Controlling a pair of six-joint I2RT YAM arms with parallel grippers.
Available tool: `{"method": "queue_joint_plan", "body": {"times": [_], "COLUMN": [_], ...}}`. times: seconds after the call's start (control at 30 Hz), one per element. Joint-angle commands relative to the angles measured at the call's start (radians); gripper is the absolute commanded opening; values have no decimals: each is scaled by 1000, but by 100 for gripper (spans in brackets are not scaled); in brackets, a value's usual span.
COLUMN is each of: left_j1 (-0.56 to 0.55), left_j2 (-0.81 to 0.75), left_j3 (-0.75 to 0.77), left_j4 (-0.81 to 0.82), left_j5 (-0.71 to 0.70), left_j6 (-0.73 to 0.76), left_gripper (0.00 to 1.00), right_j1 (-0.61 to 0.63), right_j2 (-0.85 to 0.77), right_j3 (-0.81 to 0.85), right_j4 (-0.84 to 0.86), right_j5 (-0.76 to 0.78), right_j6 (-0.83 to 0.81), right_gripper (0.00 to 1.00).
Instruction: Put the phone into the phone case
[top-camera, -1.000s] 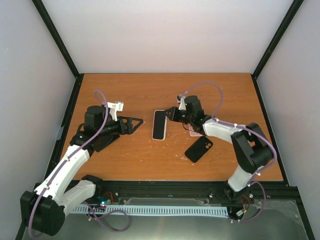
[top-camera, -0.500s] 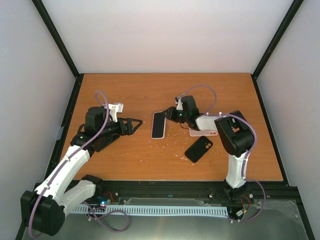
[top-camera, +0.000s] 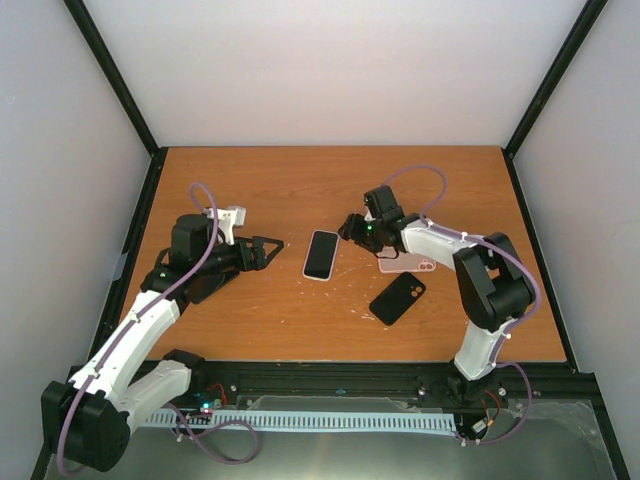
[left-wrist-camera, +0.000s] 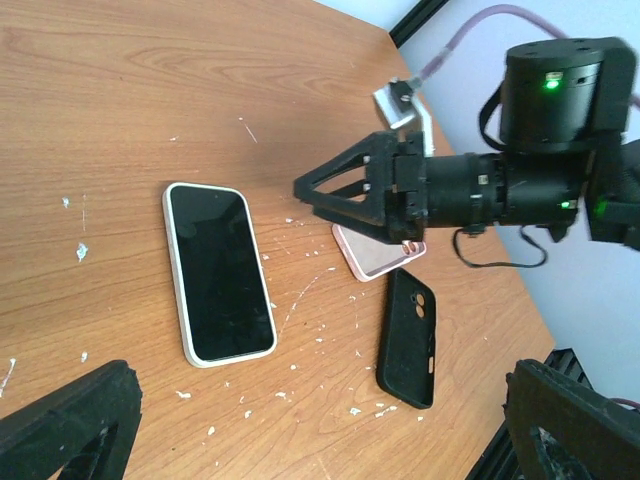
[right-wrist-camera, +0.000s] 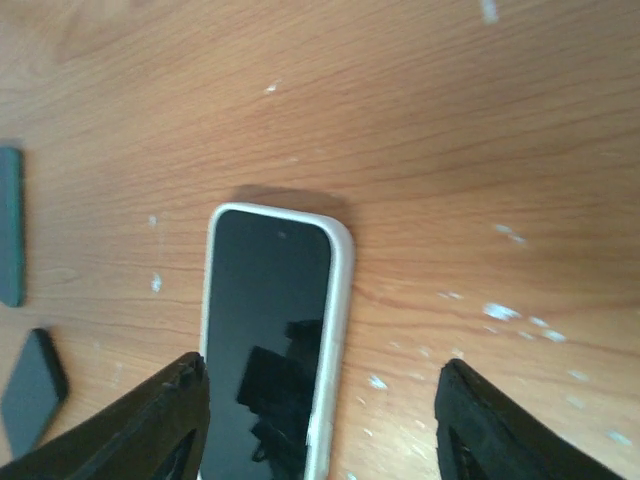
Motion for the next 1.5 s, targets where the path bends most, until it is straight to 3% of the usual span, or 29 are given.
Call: {"method": "queue_joint_plan", "body": {"times": [0.0, 0.13, 0.33, 0.67, 0.97, 1.2, 1.47], "left_j1": [-2, -2, -1, 55, 199, 414, 583], "left_j2": [-5, 20, 83, 221, 237, 304, 448], "left_j3": [17, 24, 67, 73, 5, -50, -81], "left_j4": [-17, -44, -88, -128, -66, 4, 144], "left_j5": [-25, -83, -57, -444, -698, -640, -538], "left_j6": [1, -21, -37, -198, -351, -388, -357], "left_gripper": [99, 99, 99, 99, 100, 100, 100], "right_j1": [-7, -9, -8, -7, -6, -6, -6], "right_j2": [-76, -125, -175, -287, -266, -319, -432], "right_j3": [38, 17, -51, -216, -276, -316, -345], "right_j4": [-318, -451, -542, -519, -404, -305, -204], "right_j5": [176, 239, 219, 287, 275, 206, 106], "right_j6": [62, 139, 273, 449, 405, 294, 156], "right_gripper": [56, 43, 39, 40, 42, 48, 60]}}
